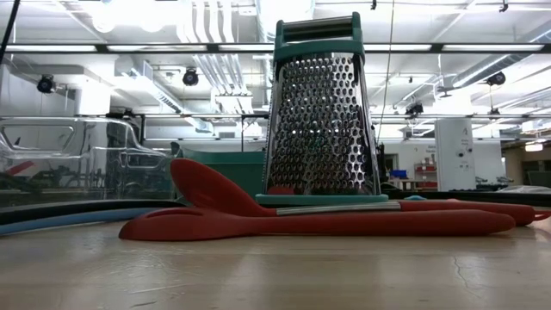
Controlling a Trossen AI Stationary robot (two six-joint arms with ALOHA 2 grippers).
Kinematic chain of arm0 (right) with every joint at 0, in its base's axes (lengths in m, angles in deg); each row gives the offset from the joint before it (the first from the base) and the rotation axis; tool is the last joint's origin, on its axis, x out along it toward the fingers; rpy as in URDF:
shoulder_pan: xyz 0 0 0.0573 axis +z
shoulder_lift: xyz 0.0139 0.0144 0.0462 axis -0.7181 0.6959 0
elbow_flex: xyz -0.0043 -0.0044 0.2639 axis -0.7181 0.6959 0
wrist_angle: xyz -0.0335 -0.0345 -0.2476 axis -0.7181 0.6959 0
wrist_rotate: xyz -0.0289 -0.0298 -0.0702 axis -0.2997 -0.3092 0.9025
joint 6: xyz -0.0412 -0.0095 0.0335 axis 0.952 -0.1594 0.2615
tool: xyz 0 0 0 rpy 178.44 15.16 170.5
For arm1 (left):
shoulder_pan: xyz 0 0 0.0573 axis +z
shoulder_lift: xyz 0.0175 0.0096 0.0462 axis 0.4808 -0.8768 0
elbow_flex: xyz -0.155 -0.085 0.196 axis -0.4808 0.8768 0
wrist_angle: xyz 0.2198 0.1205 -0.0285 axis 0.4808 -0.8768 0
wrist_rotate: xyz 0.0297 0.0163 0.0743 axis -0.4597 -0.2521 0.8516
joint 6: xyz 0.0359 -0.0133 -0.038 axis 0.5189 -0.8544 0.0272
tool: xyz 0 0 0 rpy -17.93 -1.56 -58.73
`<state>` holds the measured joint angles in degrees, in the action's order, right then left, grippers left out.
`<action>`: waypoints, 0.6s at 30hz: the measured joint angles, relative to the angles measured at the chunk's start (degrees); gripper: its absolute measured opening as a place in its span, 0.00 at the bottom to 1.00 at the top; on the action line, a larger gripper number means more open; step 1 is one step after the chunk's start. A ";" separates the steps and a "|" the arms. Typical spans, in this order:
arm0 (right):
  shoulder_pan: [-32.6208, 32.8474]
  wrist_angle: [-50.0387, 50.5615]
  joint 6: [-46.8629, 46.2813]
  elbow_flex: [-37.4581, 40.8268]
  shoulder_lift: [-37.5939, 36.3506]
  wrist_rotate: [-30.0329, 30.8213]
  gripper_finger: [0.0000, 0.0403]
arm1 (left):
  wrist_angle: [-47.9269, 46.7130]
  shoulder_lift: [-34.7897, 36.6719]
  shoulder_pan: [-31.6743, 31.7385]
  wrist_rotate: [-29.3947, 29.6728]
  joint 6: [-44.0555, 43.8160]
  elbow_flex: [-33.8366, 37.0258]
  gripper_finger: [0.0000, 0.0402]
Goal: Pick & Place Kitchen Items
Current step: Put the orange slotted spoon into the green bin
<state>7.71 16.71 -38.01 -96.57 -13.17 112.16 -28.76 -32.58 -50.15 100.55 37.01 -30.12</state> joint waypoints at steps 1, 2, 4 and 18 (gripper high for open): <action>0.00 -0.01 0.00 0.01 0.00 0.00 0.02 | -0.01 0.00 0.00 0.00 0.01 0.00 0.34; 0.00 0.00 0.00 0.00 0.00 0.00 0.02 | 0.00 0.00 0.02 0.00 0.01 0.00 0.34; 0.00 -0.01 0.00 0.01 0.00 0.00 0.02 | 0.01 0.00 0.04 -0.02 0.03 0.00 0.34; 0.00 -0.01 0.00 0.01 0.00 0.00 0.02 | 0.01 0.00 0.11 -0.11 0.83 0.00 0.34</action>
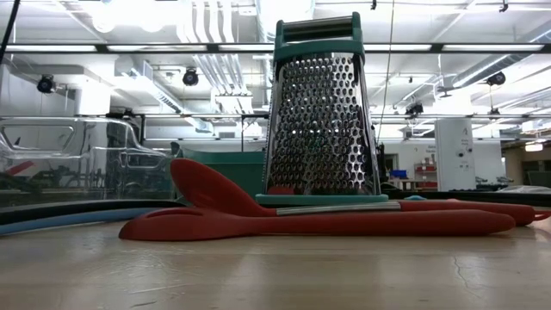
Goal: Pick & Place Kitchen Items
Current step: Put the orange slotted spoon into the green bin
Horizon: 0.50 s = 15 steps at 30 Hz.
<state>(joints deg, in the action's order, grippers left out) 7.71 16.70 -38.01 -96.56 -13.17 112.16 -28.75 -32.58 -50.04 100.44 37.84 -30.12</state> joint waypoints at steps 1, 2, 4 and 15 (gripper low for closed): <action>0.00 0.00 0.00 0.00 0.00 0.00 0.02 | 0.00 0.00 0.00 0.00 -0.01 0.00 0.34; 0.00 0.01 0.00 0.00 0.00 0.00 0.02 | 0.00 0.00 0.00 0.00 -0.01 0.00 0.34; 0.00 0.00 0.00 0.00 0.00 0.00 0.02 | -0.02 0.00 0.00 -0.02 -0.01 0.00 0.34; -0.02 0.01 0.00 0.00 0.00 0.00 0.02 | -16.67 3.84 0.39 1.94 -8.58 -0.07 0.34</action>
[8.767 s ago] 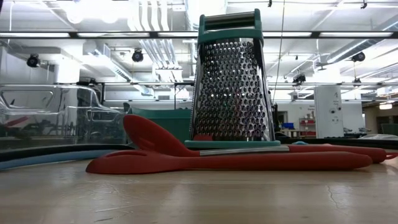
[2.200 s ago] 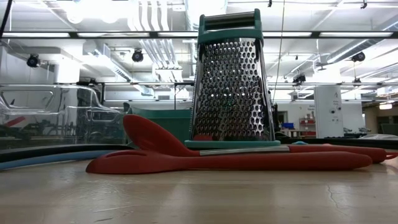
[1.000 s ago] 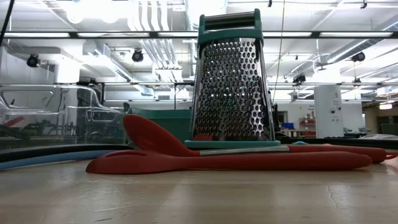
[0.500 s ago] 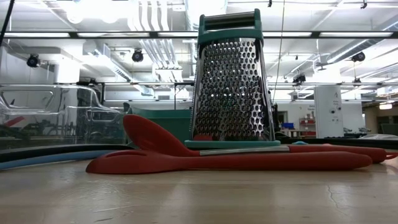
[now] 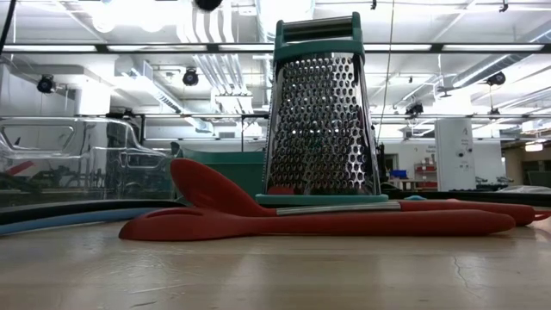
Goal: Pick & Place Kitchen Items
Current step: Put the orange slotted spoon into the green bin
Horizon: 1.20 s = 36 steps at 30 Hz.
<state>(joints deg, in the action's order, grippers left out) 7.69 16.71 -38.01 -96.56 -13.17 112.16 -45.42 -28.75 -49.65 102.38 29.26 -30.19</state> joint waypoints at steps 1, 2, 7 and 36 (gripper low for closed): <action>0.01 0.02 0.00 0.00 0.00 0.00 0.02 | -3.75 0.77 0.07 0.32 -2.10 0.00 0.34; 0.00 -0.01 0.00 0.00 0.00 0.00 0.02 | -7.58 1.50 0.09 0.34 -4.15 0.00 0.34; 0.00 0.03 0.00 0.00 0.02 -0.02 0.02 | -21.29 4.49 -0.15 0.14 -10.14 0.00 0.34; 0.01 -0.04 0.00 0.00 0.02 -0.02 0.02 | -25.03 -5.92 -1.02 -3.76 -9.54 0.02 0.34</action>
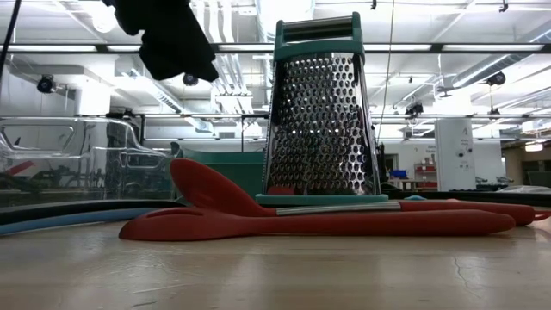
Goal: Pick & Place Kitchen Items
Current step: Put the orange slotted spoon into the green bin
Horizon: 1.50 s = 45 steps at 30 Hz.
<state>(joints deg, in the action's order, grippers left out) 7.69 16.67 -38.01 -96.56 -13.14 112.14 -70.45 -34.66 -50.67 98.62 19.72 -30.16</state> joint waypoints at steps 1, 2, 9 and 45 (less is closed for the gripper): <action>0.00 0.01 -0.01 0.00 0.00 0.00 0.02 | 0.35 -0.37 -0.16 -0.17 0.67 0.00 0.34; -0.01 0.01 0.00 0.00 0.00 0.00 0.02 | 0.37 -0.76 -0.38 -0.17 1.62 0.00 0.34; 0.01 0.02 0.00 0.00 0.00 0.00 0.02 | 1.00 -5.13 -1.23 -0.52 5.82 -2.18 0.34; -3.29 -11.82 10.91 0.00 0.37 8.99 0.02 | 0.73 -13.15 -4.19 -0.13 10.21 -3.87 0.34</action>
<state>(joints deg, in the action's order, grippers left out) 4.40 4.85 -27.10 -96.56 -12.77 121.13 -69.72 -47.82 -54.86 98.49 29.93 -34.03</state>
